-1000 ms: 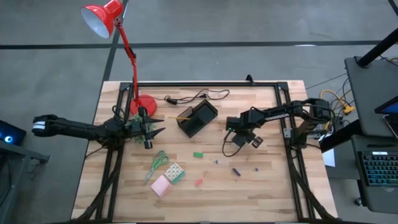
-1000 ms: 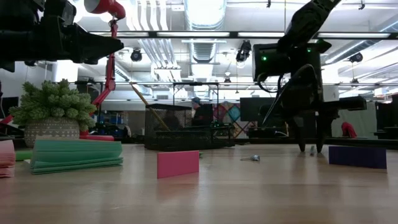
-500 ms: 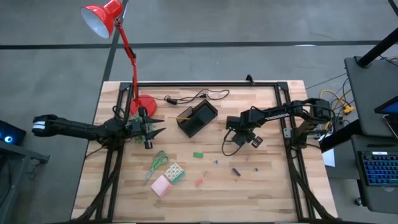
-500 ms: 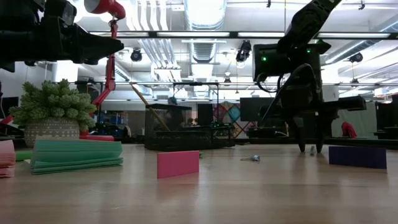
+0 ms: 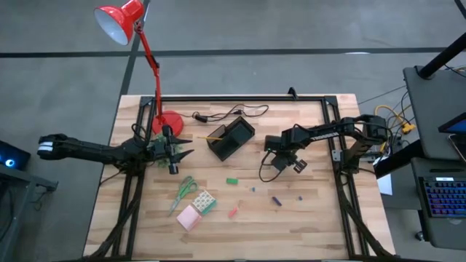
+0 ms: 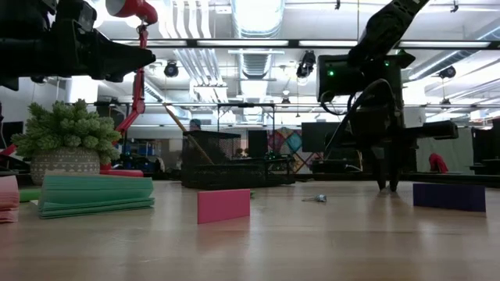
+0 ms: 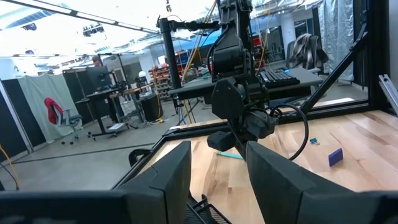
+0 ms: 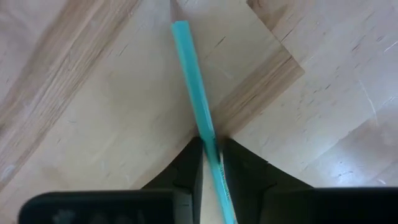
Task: Pick and place office supplies into organizer
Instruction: Put the light blue pencil into the black desk organizer
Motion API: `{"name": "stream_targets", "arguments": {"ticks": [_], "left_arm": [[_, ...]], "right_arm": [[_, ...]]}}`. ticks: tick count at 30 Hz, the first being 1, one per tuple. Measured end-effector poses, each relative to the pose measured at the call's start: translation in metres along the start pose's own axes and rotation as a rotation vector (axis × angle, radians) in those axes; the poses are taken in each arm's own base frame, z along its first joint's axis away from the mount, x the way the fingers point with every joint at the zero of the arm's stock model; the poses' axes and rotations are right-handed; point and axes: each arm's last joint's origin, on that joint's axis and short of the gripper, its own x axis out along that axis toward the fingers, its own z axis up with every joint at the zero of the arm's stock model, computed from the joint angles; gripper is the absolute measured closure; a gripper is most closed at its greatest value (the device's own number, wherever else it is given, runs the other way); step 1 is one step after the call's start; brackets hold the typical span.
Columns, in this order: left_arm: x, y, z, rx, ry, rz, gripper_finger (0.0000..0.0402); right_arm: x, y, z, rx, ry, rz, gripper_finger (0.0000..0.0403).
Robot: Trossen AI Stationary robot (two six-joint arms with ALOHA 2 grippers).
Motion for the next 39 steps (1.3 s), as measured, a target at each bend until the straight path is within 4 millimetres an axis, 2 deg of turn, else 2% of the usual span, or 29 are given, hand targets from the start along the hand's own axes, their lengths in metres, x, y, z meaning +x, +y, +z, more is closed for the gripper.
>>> {"name": "stream_targets", "arguments": {"ticks": [10, 39], "left_arm": [[0.0, 0.0, 0.0, 0.0, 0.0, 0.001, 0.0259], [0.0, 0.0, 0.0, -0.001, 0.0, 0.0, 0.0259]], "right_arm": [[0.0, 0.0, 0.0, 0.015, -0.001, -0.002, 0.0388], [-0.014, 0.001, 0.0, 0.073, -0.04, -0.05, 0.039]]}}
